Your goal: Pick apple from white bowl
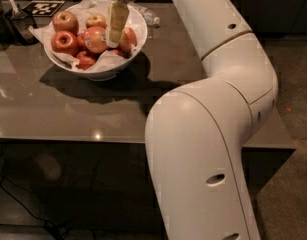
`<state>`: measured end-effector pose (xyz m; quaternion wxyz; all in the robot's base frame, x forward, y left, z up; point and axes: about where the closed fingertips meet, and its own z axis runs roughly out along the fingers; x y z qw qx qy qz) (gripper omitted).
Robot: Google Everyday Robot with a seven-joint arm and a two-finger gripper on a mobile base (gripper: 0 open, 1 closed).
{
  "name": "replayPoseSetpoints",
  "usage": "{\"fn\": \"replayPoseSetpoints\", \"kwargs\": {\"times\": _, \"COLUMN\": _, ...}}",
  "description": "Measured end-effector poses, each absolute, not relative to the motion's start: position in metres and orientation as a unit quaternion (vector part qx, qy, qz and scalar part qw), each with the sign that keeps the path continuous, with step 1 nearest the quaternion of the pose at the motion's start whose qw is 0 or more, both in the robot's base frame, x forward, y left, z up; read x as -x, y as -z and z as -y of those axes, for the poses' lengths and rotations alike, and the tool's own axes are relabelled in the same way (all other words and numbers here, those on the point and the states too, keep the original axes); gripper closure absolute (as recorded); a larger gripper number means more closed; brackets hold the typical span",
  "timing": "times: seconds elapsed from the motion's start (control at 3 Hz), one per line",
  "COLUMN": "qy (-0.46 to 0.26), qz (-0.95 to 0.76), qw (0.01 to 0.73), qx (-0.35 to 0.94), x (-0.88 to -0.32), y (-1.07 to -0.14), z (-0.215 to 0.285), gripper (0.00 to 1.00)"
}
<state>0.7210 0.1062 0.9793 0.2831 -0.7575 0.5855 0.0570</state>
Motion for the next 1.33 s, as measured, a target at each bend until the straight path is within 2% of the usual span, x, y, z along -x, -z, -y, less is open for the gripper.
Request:
{"fn": "replayPoseSetpoints", "kwargs": {"times": 0.67, "qy": -0.088, "qz": -0.581, "qw": 0.265, "qx": 0.765, "x": -0.735, "y": -0.933, "z": -0.142, "gripper": 0.0}}
{"fn": "replayPoseSetpoints", "kwargs": {"times": 1.0, "qy": -0.088, "qz": -0.581, "qw": 0.265, "qx": 0.765, "x": -0.735, "y": -0.933, "z": -0.142, "gripper": 0.05}}
{"fn": "replayPoseSetpoints", "kwargs": {"times": 1.33, "qy": -0.088, "qz": -0.581, "qw": 0.265, "qx": 0.765, "x": -0.735, "y": -0.933, "z": -0.142, "gripper": 0.0}}
